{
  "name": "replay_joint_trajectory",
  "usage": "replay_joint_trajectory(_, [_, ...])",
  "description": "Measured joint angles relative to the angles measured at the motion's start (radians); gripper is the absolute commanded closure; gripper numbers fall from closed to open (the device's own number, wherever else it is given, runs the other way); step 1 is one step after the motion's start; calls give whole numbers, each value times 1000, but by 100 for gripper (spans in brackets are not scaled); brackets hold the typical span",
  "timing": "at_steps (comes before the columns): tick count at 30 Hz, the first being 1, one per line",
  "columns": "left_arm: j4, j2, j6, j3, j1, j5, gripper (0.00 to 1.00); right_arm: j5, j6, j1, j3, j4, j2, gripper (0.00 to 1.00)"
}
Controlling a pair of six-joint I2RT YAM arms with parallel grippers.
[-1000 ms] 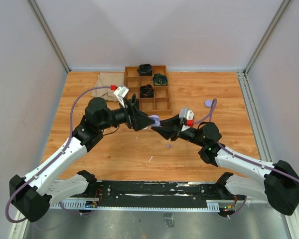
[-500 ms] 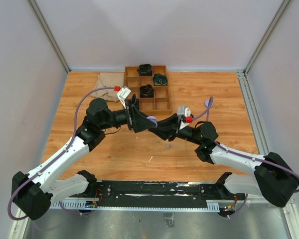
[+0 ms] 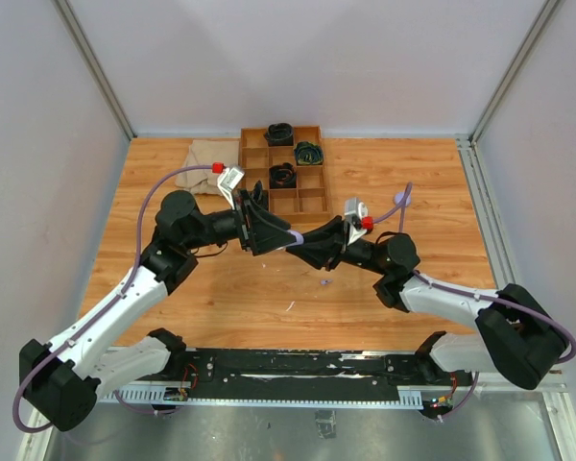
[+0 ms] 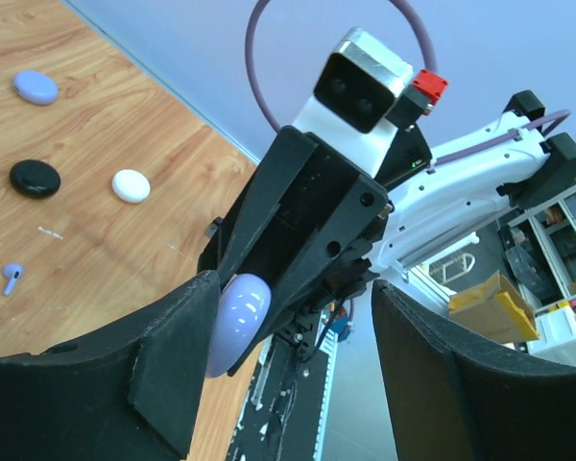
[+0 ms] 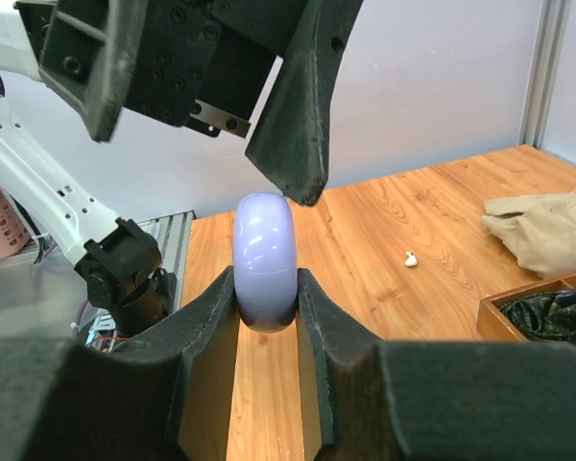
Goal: Insert the wireless bluetooth earbuds into the charging case
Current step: Close the charging case, then place the charging case at the center of the board.
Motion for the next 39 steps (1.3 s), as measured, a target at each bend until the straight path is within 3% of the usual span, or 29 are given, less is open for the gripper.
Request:
replay_joint_trajectory(5, [3, -8, 9, 0, 7, 12, 29, -16, 5, -15, 0, -34, -5, 90])
replay_joint_trajectory(9, [-107, -18, 81, 28, 21, -53, 26, -11, 3, -61, 0, -134, -50, 90])
replay_joint_trajectory(16, [-418, -76, 276, 164, 26, -347, 19, 53, -55, -138, 20, -494, -187, 90])
replay_joint_trajectory(23, [-588, -159, 437, 214, 27, -655, 15, 132, -114, -285, 87, -878, -248, 90])
replay_joint_trajectory(31, [-579, -272, 536, 95, 27, -896, 10, 169, -129, -479, 100, -1172, -217, 89])
replay_joint_trajectory(39, [-541, -301, 558, -11, 27, -1014, 6, 157, -125, -607, 114, -1275, -70, 89])
